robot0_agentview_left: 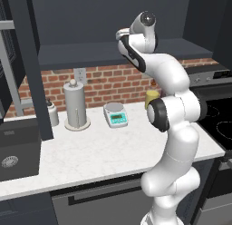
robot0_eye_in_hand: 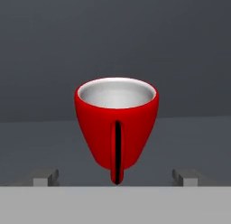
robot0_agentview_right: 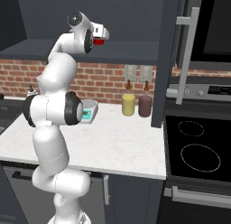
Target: Gather all objects into one cabinet and sort the glasses and bowls to opposite sides.
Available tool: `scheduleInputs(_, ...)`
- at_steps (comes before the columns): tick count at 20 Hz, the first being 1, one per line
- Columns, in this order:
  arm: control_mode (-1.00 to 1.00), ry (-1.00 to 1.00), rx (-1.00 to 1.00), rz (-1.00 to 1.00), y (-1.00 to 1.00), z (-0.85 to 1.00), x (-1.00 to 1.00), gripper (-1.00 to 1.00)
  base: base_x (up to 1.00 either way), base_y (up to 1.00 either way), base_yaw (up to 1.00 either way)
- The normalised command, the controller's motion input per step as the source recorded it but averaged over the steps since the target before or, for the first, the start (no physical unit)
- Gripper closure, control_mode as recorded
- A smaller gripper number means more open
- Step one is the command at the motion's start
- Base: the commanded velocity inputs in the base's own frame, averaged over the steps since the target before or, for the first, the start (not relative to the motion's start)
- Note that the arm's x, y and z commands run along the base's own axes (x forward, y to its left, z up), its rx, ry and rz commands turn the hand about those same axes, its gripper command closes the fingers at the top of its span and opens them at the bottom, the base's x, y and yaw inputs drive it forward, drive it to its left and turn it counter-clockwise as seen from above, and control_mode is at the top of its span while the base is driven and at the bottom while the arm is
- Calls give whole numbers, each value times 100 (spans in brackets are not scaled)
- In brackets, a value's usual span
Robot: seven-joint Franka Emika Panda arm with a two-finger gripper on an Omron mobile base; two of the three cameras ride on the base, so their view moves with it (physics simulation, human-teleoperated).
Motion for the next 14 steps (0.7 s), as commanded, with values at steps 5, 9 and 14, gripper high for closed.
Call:
scheduleInputs(5,-100,0,0,0,0,0,7,-100,0,0,0)
scheduleInputs(9,-100,0,0,0,0,0,28,-100,0,0,0)
scheduleInputs(14,-100,0,0,0,0,0,30,-100,0,0,0)
